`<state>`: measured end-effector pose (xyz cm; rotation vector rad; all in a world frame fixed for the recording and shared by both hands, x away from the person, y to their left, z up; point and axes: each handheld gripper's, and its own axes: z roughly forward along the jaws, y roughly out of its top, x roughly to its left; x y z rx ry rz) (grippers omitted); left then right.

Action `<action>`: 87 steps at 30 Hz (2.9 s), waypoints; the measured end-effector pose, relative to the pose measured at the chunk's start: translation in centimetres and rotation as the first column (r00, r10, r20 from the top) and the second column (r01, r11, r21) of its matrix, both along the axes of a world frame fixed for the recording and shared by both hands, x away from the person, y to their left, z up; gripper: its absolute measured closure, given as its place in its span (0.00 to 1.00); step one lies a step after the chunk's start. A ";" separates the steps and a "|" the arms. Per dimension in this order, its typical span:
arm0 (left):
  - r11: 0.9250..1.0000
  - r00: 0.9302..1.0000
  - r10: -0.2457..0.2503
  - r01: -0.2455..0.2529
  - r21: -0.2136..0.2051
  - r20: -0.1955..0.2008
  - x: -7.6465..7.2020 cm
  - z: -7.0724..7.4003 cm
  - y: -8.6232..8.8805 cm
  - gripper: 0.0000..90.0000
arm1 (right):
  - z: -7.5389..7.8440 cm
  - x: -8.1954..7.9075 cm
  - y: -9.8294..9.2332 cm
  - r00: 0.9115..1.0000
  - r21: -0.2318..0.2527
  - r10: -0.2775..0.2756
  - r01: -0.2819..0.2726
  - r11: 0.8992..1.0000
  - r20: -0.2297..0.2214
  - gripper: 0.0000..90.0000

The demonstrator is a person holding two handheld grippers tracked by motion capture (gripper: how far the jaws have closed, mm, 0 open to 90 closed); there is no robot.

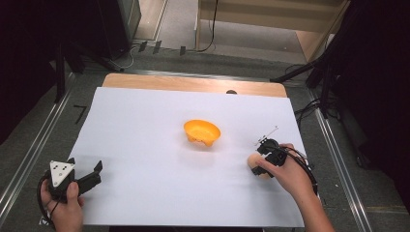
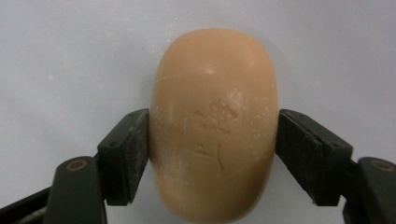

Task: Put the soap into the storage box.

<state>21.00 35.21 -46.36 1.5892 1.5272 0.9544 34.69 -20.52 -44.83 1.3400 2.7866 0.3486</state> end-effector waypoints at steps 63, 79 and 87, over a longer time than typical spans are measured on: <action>1.000 1.000 0.000 0.000 -0.008 -0.007 0.1 0.0 0.1 0.15 | 7.4 5.9 11.1 0.875 -0.055 0.439 -0.437 0.898 0.204 0.36; 1.000 1.000 0.000 0.000 -0.007 -0.009 0.1 0.0 0.1 0.15 | 7.6 7.3 14.0 0.859 -0.055 0.471 -0.470 0.881 0.200 0.36; 1.000 1.000 0.000 0.000 -0.008 -0.010 0.1 0.0 0.1 0.15 | 7.4 8.1 15.7 0.852 -0.050 0.487 -0.487 0.872 0.192 0.36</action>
